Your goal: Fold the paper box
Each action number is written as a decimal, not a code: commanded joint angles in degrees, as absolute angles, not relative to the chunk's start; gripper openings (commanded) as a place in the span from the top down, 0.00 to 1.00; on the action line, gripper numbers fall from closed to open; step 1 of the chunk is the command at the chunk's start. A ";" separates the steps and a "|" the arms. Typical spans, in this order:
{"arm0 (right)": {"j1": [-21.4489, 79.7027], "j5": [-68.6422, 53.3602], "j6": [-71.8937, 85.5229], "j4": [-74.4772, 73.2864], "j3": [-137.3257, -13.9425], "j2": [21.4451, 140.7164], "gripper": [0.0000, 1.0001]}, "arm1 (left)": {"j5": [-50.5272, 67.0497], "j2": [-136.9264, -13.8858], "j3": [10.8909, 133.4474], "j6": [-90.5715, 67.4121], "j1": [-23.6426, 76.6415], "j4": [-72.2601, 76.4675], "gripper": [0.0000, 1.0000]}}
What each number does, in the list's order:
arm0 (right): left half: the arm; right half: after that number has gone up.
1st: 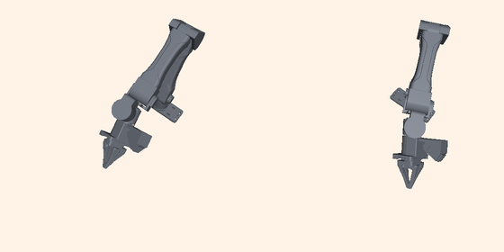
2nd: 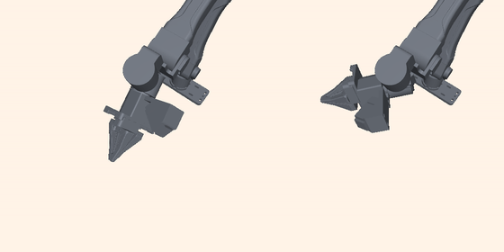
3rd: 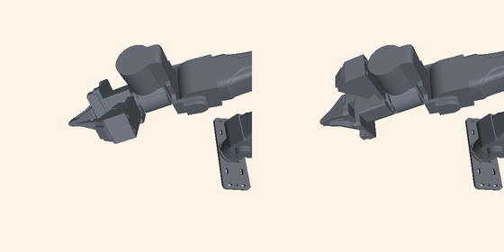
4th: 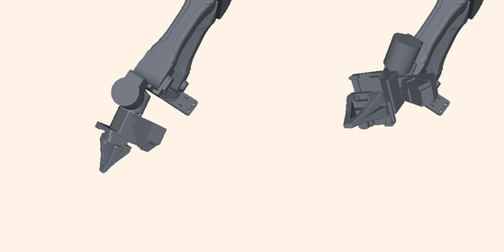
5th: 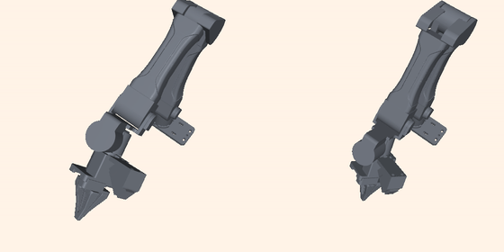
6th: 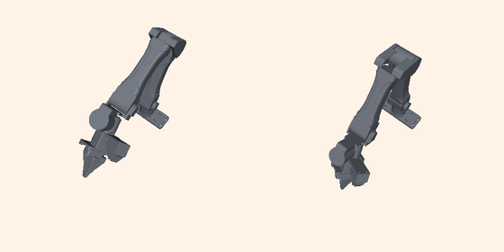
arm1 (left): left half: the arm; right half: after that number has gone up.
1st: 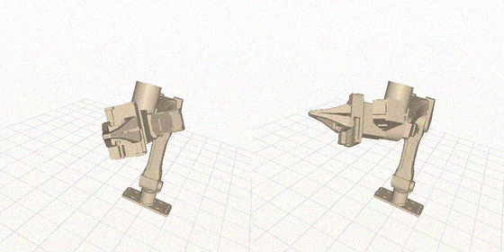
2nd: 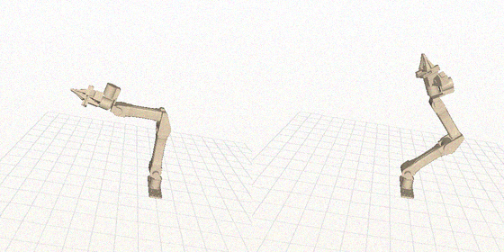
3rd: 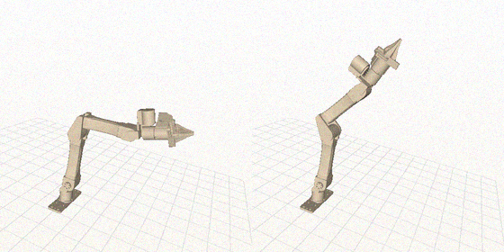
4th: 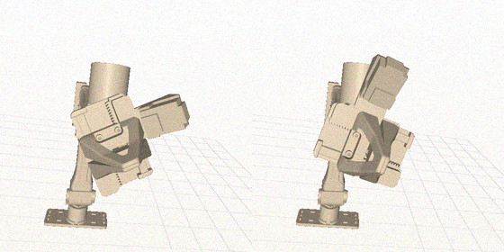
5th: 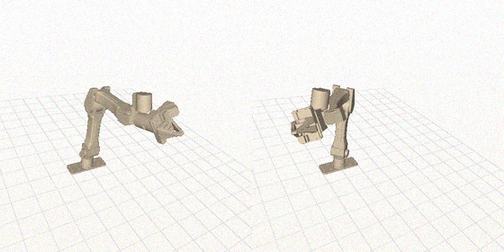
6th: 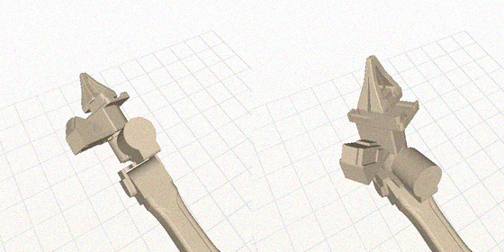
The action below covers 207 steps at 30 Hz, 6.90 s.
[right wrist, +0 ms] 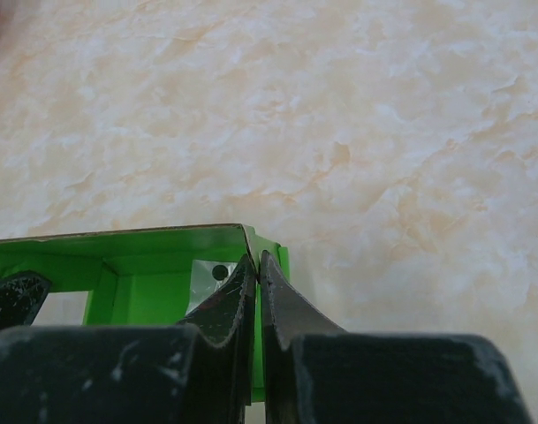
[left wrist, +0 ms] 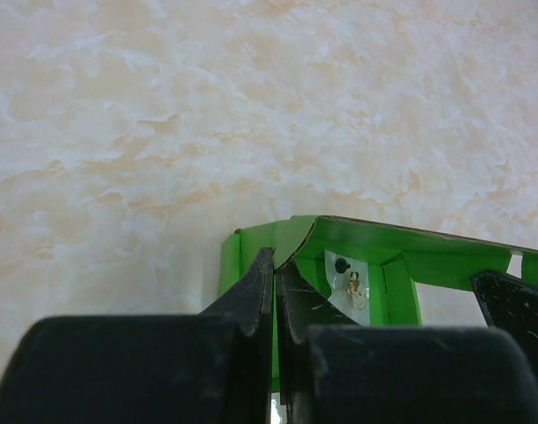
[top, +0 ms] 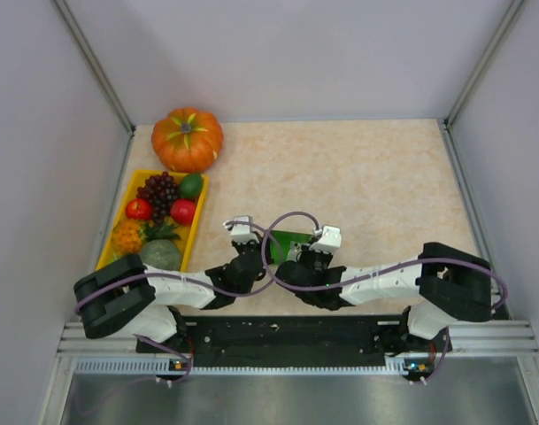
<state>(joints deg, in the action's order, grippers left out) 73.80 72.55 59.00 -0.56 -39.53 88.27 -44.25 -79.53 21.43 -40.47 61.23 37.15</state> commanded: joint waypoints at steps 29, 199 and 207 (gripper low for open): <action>82.88 76.55 80.85 -18.10 -38.50 93.51 1.00 | -46.49 -82.96 11.96 -43.85 70.58 37.35 1.00; 35.59 -16.97 40.69 11.25 -20.56 70.22 0.49 | 10.46 -83.14 20.57 -39.55 46.67 27.68 0.78; 41.39 -6.61 43.85 4.07 -25.05 74.62 0.68 | 9.23 -85.69 22.32 -39.81 48.51 27.78 0.78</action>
<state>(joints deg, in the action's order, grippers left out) 38.76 -13.98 41.82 8.25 -21.78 73.08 12.12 -83.07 21.47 -40.60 47.29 32.99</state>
